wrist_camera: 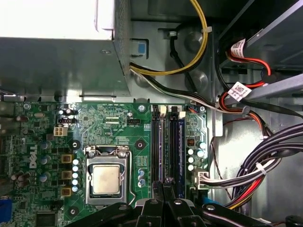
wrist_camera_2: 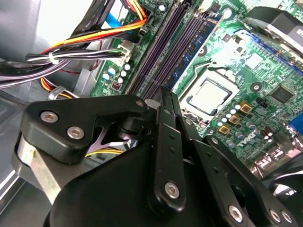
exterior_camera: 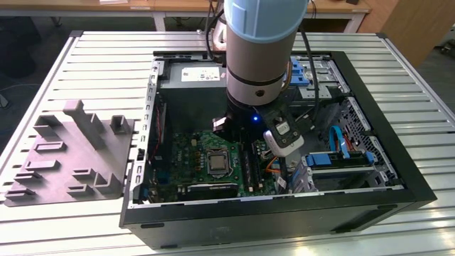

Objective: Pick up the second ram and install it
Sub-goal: 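Insert the second ram into the second slot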

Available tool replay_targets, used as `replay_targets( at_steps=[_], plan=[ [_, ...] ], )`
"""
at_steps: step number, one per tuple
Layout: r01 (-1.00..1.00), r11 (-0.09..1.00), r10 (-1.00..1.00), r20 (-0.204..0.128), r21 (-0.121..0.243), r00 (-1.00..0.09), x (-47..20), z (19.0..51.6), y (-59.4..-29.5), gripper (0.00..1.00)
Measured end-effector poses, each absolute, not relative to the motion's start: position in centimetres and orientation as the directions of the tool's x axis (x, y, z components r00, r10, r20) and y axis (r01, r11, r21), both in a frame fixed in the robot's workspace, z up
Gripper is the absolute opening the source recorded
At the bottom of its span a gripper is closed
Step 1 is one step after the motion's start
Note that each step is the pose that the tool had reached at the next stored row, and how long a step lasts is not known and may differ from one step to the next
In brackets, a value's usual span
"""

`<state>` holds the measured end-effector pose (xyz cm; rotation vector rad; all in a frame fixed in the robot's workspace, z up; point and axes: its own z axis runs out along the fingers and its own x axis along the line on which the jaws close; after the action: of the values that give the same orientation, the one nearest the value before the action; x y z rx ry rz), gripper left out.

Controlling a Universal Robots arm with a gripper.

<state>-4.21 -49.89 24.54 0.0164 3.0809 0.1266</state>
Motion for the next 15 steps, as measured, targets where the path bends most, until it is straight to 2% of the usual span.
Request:
replay_targets(
  at_steps=[15],
  plan=[
    [0.008, 0.997, 0.013, -0.058, 0.082, -0.998, -3.82, 23.73, -49.73, 0.11]
  ],
)
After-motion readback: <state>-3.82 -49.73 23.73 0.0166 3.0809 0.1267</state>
